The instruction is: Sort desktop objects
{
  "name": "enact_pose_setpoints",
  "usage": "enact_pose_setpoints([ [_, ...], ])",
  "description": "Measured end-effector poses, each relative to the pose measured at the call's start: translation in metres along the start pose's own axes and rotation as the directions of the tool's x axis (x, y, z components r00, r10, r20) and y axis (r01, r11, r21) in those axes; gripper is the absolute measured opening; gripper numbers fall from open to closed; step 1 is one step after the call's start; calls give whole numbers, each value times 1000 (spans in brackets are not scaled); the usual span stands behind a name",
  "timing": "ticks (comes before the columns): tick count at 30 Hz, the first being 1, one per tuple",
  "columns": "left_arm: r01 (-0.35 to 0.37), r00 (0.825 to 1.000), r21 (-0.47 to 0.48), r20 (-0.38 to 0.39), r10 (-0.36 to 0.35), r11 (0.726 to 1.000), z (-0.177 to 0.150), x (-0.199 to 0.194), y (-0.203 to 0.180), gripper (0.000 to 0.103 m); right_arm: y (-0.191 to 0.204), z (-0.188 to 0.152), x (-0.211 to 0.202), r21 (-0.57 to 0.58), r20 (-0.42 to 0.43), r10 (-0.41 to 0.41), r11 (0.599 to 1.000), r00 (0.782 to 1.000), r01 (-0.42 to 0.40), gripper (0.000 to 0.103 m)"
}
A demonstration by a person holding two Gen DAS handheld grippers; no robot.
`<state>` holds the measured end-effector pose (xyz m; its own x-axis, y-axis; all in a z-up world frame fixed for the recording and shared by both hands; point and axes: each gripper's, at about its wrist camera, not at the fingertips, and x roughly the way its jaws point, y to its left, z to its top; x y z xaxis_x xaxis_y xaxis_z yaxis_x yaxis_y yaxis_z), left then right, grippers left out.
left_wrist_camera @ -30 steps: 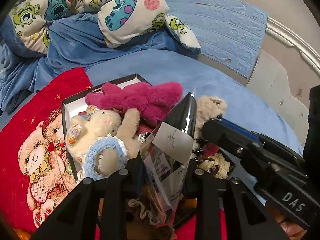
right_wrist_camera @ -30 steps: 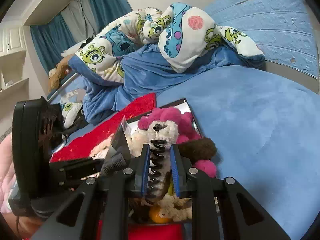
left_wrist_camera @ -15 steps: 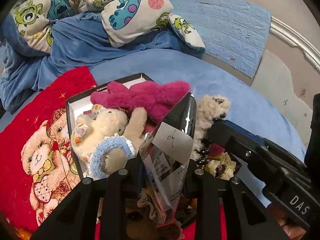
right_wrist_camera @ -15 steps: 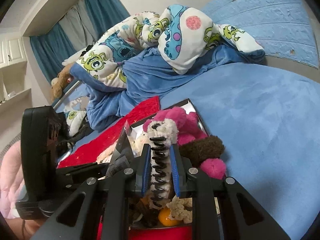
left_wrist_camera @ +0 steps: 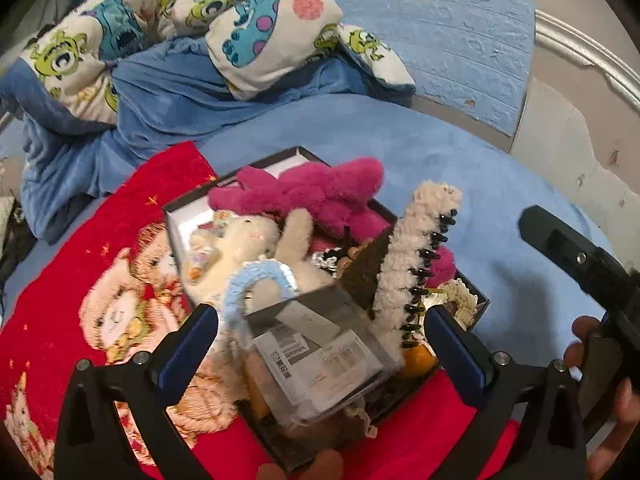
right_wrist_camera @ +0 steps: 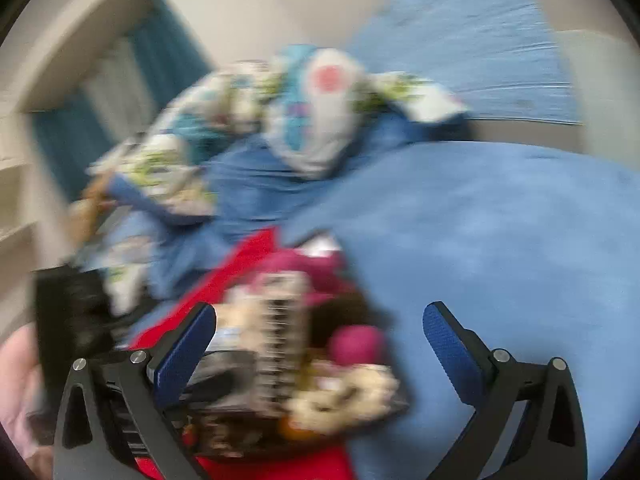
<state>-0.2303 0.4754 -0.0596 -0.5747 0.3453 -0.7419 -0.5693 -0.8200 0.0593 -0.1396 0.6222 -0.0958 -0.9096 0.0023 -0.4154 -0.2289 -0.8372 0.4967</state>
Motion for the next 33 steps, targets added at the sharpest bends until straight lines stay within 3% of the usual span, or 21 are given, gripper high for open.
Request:
enact_pose_setpoints([
  [4,-32,999,-40,-24,31,999,-3,-16,8,103,-15,-5,-17,86,20,-60,995,998,58,103],
  [8,4,999,-49,-45,-6,999,-20,-36,12,103,-9,-10,-35,94,25,-81,992,996,79,103],
  [14,-86,996,-1,-6,86,996,-55,-87,7,103,20,-23,-59,157,26,-47,987,999,43,103],
  [18,-75,997,-44,-2,75,996,-80,-121,17,103,57,-35,-71,88,-8,-16,996,1000,16,103],
  [23,-108,993,-109,36,113,988,-118,-171,47,103,104,-56,-94,-5,-44,14,1000,999,-14,103],
  [27,-115,992,-179,38,123,977,-150,-215,82,103,148,-71,-114,-106,-66,23,994,998,-30,103],
  [33,-185,979,-234,40,199,955,-190,-284,142,103,222,-83,-144,-222,-62,61,972,996,-73,103],
])
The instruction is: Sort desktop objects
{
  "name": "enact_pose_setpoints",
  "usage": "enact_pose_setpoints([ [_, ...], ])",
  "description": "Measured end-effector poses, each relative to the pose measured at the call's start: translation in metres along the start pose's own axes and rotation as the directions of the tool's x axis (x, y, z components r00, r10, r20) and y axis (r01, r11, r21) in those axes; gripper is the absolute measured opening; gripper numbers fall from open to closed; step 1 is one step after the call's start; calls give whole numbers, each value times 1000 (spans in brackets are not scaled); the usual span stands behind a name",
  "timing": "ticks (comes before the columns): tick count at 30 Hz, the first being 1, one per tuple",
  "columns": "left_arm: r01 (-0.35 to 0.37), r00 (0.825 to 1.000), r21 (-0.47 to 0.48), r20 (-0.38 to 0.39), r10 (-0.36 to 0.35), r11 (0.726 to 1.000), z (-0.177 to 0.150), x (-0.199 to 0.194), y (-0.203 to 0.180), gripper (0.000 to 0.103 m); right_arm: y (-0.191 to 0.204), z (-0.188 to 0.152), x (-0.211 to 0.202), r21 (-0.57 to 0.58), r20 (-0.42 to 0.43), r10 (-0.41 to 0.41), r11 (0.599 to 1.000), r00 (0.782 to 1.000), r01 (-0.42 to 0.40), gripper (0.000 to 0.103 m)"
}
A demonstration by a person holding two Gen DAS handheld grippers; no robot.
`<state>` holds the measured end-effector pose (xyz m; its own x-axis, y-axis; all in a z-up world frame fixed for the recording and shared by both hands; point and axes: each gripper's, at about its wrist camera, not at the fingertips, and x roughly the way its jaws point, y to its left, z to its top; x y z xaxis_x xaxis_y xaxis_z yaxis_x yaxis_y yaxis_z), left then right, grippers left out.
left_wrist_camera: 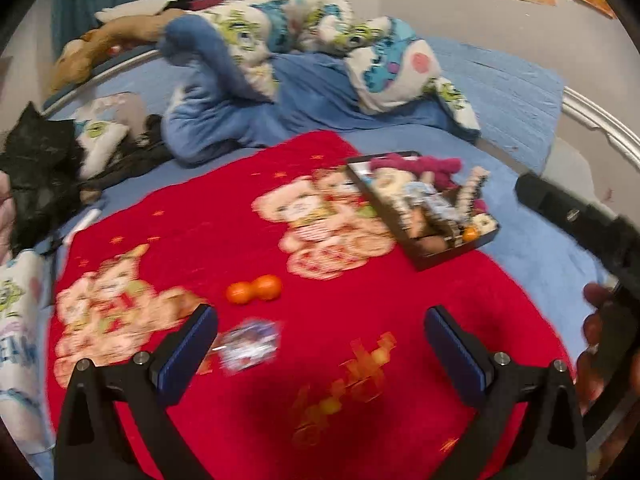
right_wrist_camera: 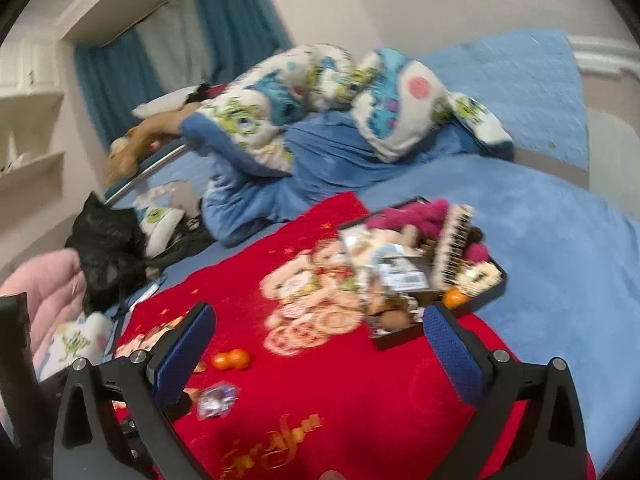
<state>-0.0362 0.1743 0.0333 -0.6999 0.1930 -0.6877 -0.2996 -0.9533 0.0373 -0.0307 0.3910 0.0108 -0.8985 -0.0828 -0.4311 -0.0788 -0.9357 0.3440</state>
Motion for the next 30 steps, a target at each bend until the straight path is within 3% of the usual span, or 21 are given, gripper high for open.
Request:
enact_pose_setpoints([
  [3,-70,997,-29,34,71,997,-6,-30,41,103,47,2,-9,-63,23,49,997,999,-48,103],
  [8,-159,987,-134,8,162,978,-14,-70,102,103,116,7,-14,-73,71,119,991,990,-114,103],
  [13,-244,969,-240,-18,247,940,-29,-105,148,103,162,10,-2,-98,-18,276,956,961,-276,103],
  [18,-311,948,-276,-17,318,910,-41,-131,169,103,192,9,-5,-177,-3,280,945,960,-276,103],
  [23,-317,944,-300,-8,330,900,-43,-149,177,103,197,6,-7,-171,-2,296,941,955,-292,103],
  [27,-319,937,-331,27,347,888,-42,-157,178,103,200,-5,-8,-212,-1,256,945,967,-250,103],
  [30,-328,935,-319,27,355,889,-39,-154,179,103,202,-13,-6,-230,-24,264,937,964,-262,103],
])
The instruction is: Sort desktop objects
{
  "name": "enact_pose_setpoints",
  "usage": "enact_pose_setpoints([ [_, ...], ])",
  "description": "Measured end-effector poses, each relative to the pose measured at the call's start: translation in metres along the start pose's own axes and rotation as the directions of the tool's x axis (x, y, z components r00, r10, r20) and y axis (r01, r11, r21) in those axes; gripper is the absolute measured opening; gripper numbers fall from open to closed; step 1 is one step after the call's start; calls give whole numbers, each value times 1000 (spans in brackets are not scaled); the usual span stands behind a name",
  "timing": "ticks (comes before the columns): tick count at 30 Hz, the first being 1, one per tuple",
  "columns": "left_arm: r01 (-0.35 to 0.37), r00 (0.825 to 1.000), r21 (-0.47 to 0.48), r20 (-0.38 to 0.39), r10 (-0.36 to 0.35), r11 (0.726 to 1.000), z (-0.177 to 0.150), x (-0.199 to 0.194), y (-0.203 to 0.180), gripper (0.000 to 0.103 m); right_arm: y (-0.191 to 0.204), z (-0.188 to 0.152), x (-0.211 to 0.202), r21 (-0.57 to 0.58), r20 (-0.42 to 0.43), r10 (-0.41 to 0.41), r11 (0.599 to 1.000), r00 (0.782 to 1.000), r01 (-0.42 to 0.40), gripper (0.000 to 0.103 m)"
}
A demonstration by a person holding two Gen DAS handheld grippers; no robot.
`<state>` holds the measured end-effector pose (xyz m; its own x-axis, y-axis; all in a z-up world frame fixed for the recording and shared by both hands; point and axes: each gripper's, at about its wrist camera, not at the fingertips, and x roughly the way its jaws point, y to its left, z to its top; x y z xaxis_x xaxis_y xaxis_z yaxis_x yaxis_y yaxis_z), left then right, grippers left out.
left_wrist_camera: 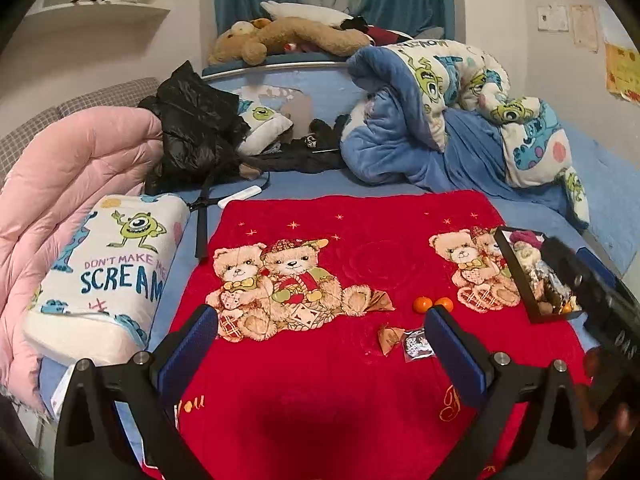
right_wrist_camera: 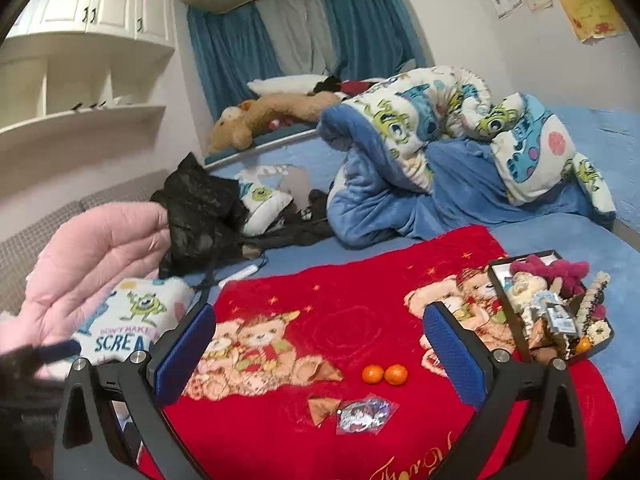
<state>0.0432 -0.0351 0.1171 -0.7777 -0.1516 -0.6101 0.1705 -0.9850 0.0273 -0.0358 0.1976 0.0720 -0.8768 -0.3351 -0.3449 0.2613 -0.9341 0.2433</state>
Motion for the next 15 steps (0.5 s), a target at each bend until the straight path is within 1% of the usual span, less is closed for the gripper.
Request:
enact_pose_setpoints([
  [2,-3,1000,0,-17,3,1000,0,5,0,103,4,-6,2,-23,-9,-3,1000,1000,3,103],
  [4,6,1000,-4,-30,-6,1000,-1,9,2,103,9,-14,6,-62,-33,-14,998,999,12,103],
  [6,13,999,-15,-43,-14,1000,-3,13,4,103,12,-22,8,-77,-52,-16,997,999,12,103],
  [10,12,999,-18,-49,-13,1000,-5,15,5,103,12,-32,11,-50,-90,10,999,996,-14,103],
  [15,23,999,3,-46,-22,1000,-7,14,1,103,17,-36,12,-62,-117,29,997,993,-36,103],
])
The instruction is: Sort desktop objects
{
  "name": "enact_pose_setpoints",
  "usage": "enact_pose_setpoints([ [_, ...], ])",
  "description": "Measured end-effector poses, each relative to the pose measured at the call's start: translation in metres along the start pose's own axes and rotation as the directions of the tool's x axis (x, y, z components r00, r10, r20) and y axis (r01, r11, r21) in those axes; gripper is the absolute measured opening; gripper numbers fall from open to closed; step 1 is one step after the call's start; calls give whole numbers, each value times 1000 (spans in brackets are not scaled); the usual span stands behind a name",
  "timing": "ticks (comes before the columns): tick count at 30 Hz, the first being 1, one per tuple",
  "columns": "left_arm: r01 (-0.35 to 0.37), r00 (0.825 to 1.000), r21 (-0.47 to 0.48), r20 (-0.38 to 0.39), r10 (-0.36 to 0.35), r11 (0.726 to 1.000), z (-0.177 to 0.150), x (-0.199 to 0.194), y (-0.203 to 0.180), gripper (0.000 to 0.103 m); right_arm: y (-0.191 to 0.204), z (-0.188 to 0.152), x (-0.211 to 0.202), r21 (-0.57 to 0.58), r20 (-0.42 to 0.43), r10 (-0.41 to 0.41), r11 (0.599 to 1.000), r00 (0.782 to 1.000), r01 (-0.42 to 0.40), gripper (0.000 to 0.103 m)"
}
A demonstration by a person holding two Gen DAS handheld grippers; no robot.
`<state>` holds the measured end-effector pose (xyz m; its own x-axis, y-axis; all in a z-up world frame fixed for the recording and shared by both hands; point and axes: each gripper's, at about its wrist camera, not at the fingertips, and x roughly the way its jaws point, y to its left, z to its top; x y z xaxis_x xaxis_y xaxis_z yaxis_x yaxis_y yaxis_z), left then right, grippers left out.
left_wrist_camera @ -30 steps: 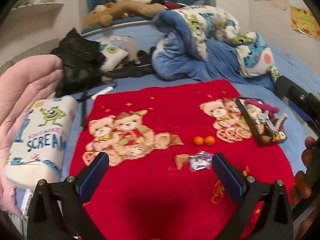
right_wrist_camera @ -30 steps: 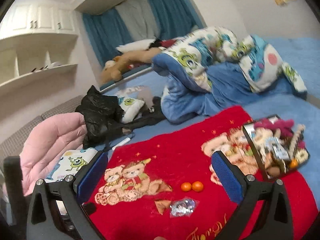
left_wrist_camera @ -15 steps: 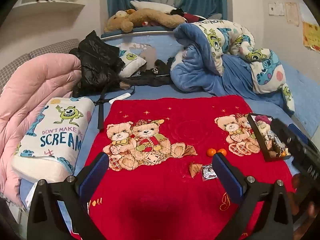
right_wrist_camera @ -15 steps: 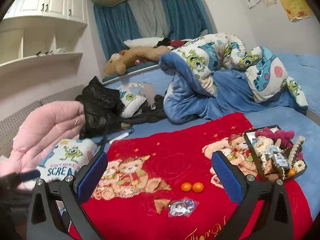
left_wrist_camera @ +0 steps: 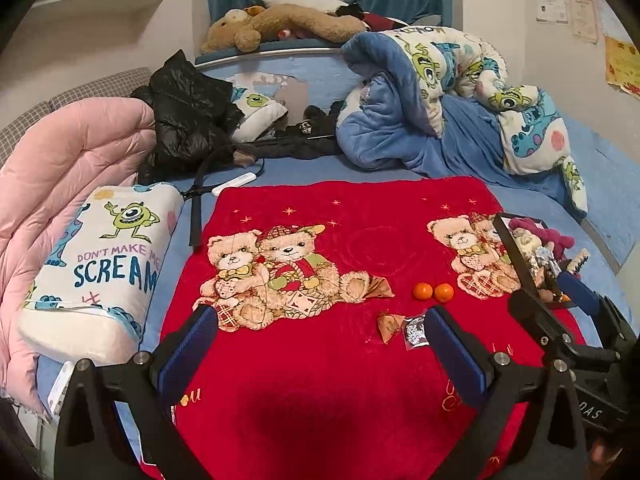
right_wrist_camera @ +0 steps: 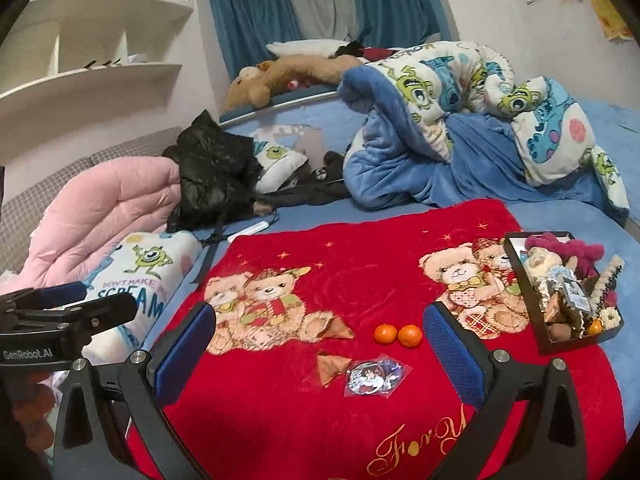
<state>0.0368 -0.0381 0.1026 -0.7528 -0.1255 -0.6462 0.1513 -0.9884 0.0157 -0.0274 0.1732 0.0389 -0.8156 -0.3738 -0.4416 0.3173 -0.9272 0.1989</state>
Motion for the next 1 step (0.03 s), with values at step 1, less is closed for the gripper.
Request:
enact_pose_setpoints([
  [1,0,1000,0,-3,0,1000,0,0,-1,103,1,0,-1,-1,1,8,1000,1000,-8,103],
])
